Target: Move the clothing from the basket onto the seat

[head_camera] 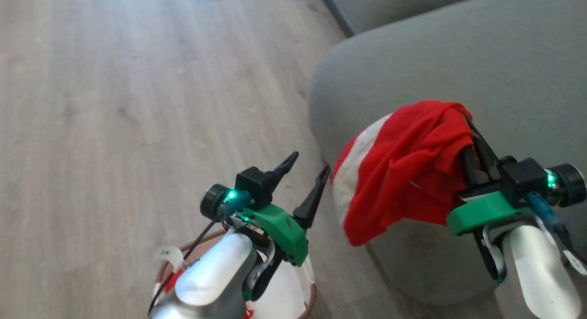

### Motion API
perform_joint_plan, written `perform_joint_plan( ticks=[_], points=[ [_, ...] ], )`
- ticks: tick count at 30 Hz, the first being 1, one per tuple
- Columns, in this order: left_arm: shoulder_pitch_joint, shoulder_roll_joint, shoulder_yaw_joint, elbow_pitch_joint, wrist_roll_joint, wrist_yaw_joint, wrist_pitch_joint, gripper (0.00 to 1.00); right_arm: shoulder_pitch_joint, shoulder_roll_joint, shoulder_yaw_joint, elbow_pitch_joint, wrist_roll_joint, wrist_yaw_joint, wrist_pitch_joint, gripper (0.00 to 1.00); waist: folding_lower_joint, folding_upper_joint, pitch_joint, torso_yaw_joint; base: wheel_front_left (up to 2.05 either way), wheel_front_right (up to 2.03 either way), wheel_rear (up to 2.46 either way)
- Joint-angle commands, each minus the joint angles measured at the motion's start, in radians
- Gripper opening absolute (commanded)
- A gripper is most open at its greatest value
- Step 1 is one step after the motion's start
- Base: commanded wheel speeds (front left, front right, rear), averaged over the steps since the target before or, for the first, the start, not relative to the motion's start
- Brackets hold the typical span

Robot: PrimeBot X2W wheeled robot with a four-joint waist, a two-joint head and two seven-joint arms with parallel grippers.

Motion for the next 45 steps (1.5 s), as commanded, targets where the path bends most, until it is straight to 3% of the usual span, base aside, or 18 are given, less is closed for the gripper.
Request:
perform_joint_plan(
  ticks=[1,10,22,27,31,45],
  points=[
    [-0.028,0.002,0.048,-0.033,0.016,-0.004,-0.013,1.0,-0.023,-0.011,0.015,-0.046,-0.008,0.0,-0.006,0.0,0.0,0.0,0.024,-0.056,0.0,0.0,0.0],
    [0.001,-0.012,0.071,-0.033,0.075,-0.018,-0.013,1.0,-0.023,-0.02,-0.003,-0.065,-0.002,0.0,-0.006,0.0,0.0,0.0,0.066,-0.128,0.0,0.0,0.0],
    [-0.031,-0.016,0.097,-0.04,0.13,-0.026,-0.013,1.0,-0.224,-0.061,-0.028,0.008,0.025,0.0,-0.006,0.0,0.0,0.0,0.186,-0.092,0.0,0.0,0.0],
    [-0.08,0.004,0.122,-0.066,0.165,-0.013,-0.013,1.0,-0.442,-0.089,-0.056,0.099,0.051,0.0,-0.006,0.0,0.0,0.0,0.298,-0.052,0.0,0.0,0.0],
    [-0.138,0.036,0.134,-0.104,0.193,0.002,-0.007,1.0,-0.663,-0.154,-0.102,0.213,0.067,0.0,-0.006,0.0,0.0,0.0,0.418,0.001,0.0,0.0,0.0],
    [-0.21,0.124,0.138,-0.311,0.26,0.062,0.085,1.0,-1.089,-0.359,-0.237,0.585,0.033,0.0,0.005,0.0,0.0,0.0,0.691,0.124,0.0,0.0,0.0]
  ],
)
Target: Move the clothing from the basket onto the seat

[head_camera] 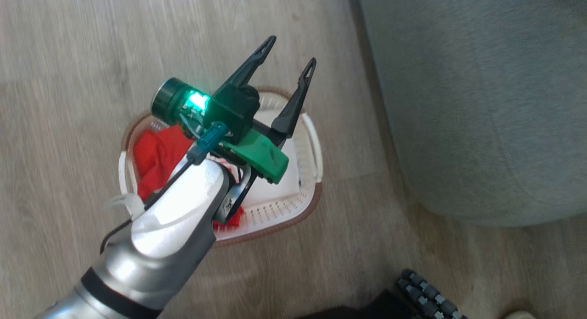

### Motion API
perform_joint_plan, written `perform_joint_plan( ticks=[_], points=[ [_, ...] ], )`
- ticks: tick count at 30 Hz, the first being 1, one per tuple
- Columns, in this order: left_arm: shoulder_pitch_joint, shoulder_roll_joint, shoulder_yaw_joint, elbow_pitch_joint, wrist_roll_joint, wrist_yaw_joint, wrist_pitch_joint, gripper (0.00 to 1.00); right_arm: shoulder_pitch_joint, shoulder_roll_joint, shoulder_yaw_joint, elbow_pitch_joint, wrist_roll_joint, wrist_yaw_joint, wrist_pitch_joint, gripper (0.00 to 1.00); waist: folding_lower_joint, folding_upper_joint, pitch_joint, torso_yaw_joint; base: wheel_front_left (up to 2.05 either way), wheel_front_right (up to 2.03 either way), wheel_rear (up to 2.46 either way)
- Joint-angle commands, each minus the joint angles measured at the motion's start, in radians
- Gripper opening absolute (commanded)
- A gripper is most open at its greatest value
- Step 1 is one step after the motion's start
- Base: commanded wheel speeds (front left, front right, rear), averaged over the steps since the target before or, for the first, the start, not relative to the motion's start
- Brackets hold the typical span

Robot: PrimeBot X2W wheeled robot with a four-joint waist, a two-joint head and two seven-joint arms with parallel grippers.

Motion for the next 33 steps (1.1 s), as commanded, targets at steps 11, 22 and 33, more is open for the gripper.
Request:
perform_joint_plan(
  ticks=[11,22,33],
  points=[
    [-0.018,0.05,0.002,-0.136,0.034,0.028,0.053,1.0,0.03,0.061,-0.144,0.136,-0.126,0.0,-0.014,0.0,-0.0003,0.0,0.143,0.053,0.0,0.0,0.0],
    [-0.004,0.065,-0.001,-0.132,0.024,0.034,0.055,1.0,0.091,0.126,-0.12,0.202,-0.126,0.0,-0.014,1.0,-0.0003,0.0,0.117,0.031,0.0,0.0,0.0],
    [0.015,0.051,0.007,-0.082,-0.014,0.027,0.001,1.0,0.263,0.158,0.002,0.097,-0.018,0.0,-0.014,1.0,-0.0003,0.0,0.0,0.019,0.0,0.0,0.0]
  ],
)
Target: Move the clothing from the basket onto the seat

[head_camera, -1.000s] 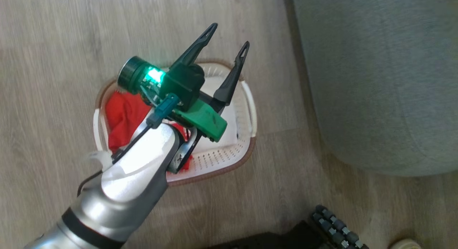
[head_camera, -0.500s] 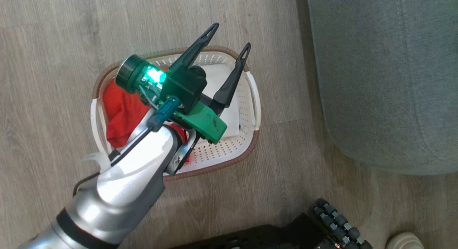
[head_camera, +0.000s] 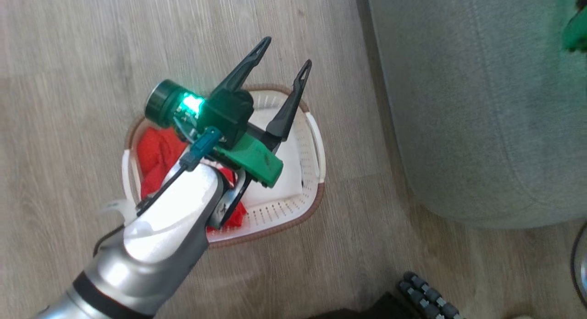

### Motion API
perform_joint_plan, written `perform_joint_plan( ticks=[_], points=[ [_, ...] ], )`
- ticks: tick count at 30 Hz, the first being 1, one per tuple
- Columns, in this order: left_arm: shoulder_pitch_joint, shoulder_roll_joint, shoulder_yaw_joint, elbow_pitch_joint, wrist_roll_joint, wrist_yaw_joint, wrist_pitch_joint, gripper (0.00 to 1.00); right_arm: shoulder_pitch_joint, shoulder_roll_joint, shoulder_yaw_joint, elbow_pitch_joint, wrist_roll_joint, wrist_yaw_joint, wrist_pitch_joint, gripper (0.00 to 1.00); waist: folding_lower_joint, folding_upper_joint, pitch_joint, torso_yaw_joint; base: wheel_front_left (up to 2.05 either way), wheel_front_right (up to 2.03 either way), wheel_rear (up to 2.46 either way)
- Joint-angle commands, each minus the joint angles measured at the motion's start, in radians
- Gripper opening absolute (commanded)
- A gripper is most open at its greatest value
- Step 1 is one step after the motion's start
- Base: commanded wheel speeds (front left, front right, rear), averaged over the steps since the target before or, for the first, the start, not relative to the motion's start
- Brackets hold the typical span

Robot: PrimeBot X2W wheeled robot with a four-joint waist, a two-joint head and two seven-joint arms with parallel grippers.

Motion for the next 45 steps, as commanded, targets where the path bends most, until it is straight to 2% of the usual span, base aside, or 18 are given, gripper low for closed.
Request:
perform_joint_plan(
  ticks=[1,11,22,33,41,45],
  points=[
    [0.013,0.005,0.031,-0.023,-0.007,0.002,-0.012,1.0,0.016,-0.009,0.017,-0.049,0.012,0.0,-0.007,1.0,0.0,0.0,-0.042,0.003,0.0,0.0,0.0],
    [0.085,-0.017,0.094,0.049,-0.082,0.015,-0.077,1.0,0.172,-0.009,0.143,-0.197,0.071,0.0,-0.007,1.0,0.0,0.0,-0.239,0.043,0.0,0.0,0.0],
    [0.257,-0.018,0.208,0.059,-0.114,0.051,-0.096,1.0,0.367,0.06,0.221,-0.341,0.128,0.0,-0.007,1.0,0.0,0.0,-0.432,0.119,0.0,0.0,0.0],
    [0.484,-0.035,0.37,-0.024,-0.063,0.081,-0.096,1.0,0.633,0.183,0.171,-0.515,0.11,0.0,-0.007,1.0,0.0,0.0,-0.55,0.19,0.0,0.0,0.0],
    [0.62,-0.043,0.461,-0.073,-0.031,0.082,-0.096,1.0,0.79,0.227,0.147,-0.615,0.074,0.0,-0.007,1.0,0.0,0.0,-0.594,0.221,0.0,0.0,0.0],
    [0.692,-0.05,0.504,-0.1,-0.012,0.075,-0.096,1.0,0.869,0.232,0.159,-0.675,0.093,0.0,-0.006,1.0,0.0,0.0,-0.61,0.233,0.0,0.0,0.0]
  ],
)
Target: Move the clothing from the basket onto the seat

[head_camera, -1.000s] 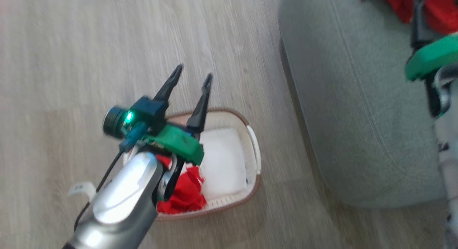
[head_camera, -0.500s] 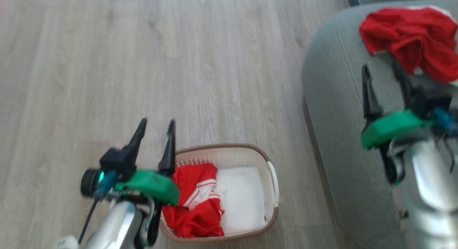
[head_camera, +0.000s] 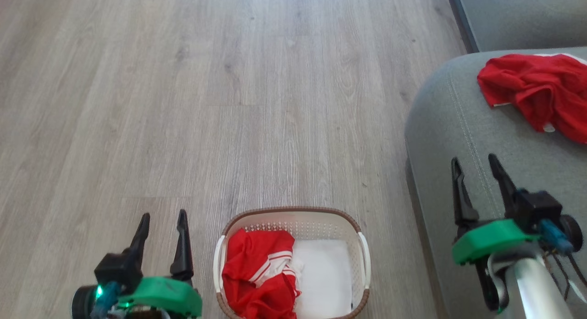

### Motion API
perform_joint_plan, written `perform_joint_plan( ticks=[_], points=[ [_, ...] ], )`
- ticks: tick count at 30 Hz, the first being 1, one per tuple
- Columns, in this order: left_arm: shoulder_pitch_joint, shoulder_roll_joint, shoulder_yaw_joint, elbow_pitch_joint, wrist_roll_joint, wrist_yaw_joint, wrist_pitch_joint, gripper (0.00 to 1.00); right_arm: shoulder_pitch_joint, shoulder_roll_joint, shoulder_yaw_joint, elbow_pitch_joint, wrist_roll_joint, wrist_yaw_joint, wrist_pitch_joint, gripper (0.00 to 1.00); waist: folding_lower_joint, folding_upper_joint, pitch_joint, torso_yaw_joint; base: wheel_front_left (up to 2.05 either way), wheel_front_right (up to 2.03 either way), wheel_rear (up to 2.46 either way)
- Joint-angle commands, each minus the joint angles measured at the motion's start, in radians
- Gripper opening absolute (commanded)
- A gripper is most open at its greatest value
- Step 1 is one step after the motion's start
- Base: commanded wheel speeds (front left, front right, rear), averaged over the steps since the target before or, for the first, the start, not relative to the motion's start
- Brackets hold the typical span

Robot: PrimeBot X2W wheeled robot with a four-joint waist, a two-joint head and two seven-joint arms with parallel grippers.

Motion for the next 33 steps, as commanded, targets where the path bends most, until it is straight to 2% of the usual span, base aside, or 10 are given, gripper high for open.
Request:
perform_joint_plan(
  ticks=[1,13,33],
  points=[
    [-0.023,-0.002,0.05,-0.043,0.012,-0.002,-0.013,1.0,-0.01,0.009,0.029,-0.052,0.013,0.0,-0.005,1.0,0.0001,-0.0001,-0.006,0.004,0.0,0.0,0.0],
    [0.054,-0.03,0.118,-0.068,0.05,-0.025,-0.013,1.0,0.099,0.01,0.062,-0.142,0.05,0.0,0.018,1.0,0.0001,-0.0001,-0.029,0.007,0.0,0.0,0.0],
    [0.062,-0.057,0.154,-0.051,0.093,-0.065,-0.013,1.0,0.109,0.01,0.062,-0.135,0.067,0.0,0.018,1.0,0.0001,-0.0001,-0.035,0.001,0.0,0.0,0.0]
  ],
)
